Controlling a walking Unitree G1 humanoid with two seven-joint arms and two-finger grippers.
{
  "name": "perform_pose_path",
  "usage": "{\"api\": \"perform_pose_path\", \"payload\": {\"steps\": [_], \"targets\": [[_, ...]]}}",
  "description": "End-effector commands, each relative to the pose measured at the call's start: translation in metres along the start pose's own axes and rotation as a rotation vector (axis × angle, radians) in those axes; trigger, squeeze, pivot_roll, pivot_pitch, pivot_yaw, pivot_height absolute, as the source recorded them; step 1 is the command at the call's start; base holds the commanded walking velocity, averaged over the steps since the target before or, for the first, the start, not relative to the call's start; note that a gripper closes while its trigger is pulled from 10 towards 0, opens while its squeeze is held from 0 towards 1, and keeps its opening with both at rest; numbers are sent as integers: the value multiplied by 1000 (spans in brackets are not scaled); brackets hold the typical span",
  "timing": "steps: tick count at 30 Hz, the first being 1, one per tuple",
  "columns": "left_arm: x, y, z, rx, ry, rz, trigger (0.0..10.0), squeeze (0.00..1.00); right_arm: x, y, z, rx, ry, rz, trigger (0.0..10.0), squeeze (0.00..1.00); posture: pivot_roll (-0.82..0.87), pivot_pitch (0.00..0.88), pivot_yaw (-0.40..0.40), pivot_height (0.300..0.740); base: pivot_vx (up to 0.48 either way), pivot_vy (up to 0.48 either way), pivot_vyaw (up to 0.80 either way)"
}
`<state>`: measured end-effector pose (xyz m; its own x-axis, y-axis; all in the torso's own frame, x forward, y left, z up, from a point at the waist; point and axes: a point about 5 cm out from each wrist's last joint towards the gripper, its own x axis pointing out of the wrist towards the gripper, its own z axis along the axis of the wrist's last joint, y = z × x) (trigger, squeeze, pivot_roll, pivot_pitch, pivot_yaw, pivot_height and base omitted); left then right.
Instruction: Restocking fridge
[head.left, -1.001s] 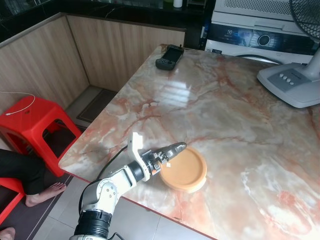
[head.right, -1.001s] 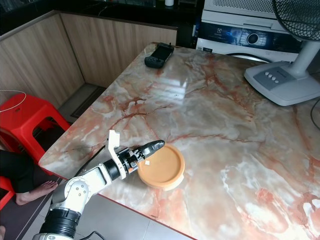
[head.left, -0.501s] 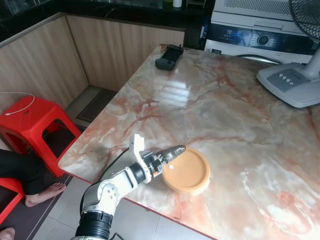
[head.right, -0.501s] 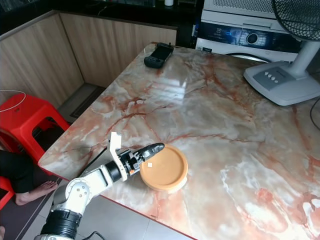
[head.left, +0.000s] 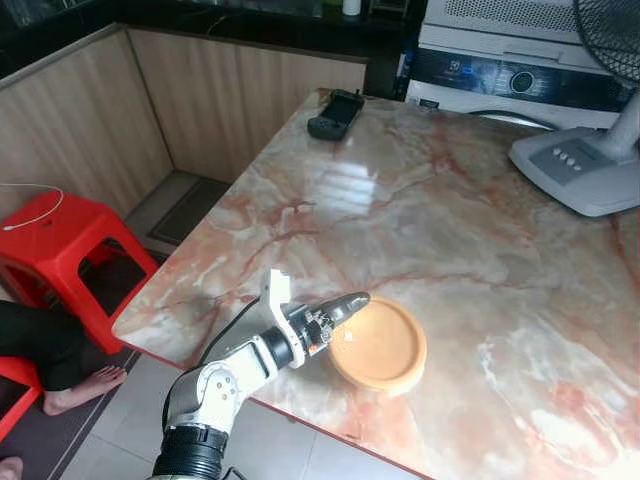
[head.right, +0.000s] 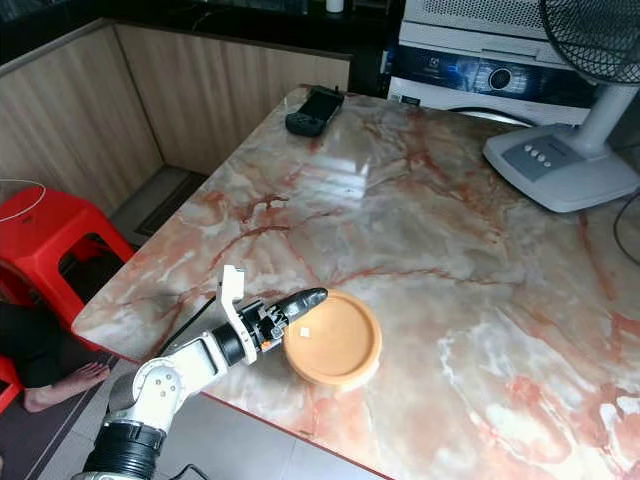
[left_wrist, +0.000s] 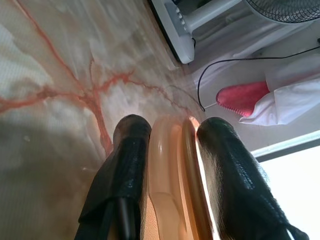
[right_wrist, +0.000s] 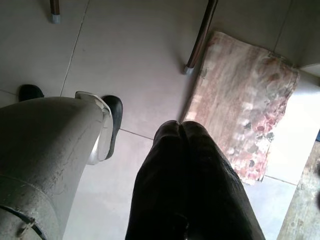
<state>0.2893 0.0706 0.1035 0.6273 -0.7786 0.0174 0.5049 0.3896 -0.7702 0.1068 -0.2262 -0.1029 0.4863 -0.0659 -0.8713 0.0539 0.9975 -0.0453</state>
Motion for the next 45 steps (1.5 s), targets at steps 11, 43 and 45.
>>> {"api": "perform_pose_path", "payload": {"steps": [11,43,45], "targets": [[4,-13,14,22,-165,-20,0,0,-2,-5,-4,-24,24,-8,10000,0,58,66,-81,740,0,0,0],[-5,-24,33,34,-364,-1,10000,0,-2,-2,-6,-10,24,1,10000,0,76,82,-64,740,0,0,0],[-7,-24,33,23,-379,11,10000,0,-2,-2,-6,-8,25,0,10000,0,77,84,-64,740,0,0,0]]}}
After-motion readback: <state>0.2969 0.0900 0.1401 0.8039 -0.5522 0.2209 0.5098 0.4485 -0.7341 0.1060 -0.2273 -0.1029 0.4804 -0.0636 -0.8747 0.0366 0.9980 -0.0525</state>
